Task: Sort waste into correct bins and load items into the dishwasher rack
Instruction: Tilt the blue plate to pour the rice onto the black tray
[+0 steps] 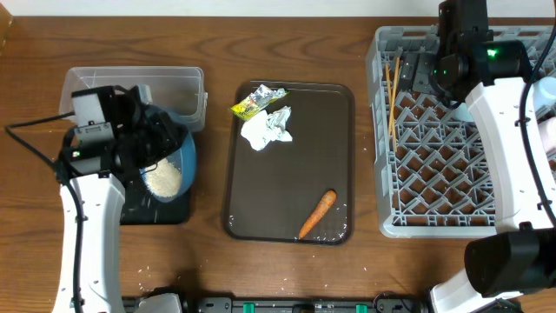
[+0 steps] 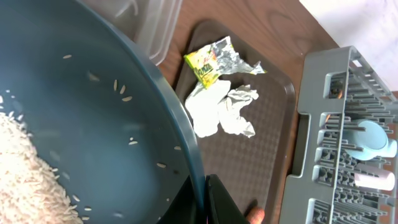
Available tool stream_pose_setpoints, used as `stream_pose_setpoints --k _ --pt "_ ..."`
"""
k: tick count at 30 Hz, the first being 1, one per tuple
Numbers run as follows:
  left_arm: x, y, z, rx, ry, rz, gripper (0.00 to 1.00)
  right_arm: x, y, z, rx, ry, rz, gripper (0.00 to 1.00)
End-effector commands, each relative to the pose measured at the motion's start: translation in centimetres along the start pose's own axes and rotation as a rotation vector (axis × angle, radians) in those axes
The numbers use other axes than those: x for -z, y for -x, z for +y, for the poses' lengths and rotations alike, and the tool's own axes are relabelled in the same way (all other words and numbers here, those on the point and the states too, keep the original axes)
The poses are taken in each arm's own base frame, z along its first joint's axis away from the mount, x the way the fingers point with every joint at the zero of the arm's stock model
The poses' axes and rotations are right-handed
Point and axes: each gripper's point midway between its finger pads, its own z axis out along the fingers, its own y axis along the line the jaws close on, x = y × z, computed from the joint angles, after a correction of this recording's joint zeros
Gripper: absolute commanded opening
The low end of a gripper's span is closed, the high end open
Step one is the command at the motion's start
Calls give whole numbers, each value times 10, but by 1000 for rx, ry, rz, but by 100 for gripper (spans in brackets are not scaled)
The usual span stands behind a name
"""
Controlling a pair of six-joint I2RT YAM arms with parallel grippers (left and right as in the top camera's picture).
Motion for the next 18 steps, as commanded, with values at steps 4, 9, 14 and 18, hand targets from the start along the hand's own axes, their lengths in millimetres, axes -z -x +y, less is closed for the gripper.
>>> stream_pose_setpoints --k 4,9,14,18 --pt "12 4 -8 28 -100 -1 6 3 0 1 -7 2 -7 99" --pt "19 4 -15 59 -191 14 6 3 0 1 -7 2 -7 99" --pt "27 6 -11 100 -235 13 6 3 0 1 -7 2 -7 99" --pt "32 6 -1 136 -228 11 6 3 0 1 -7 2 -7 99"
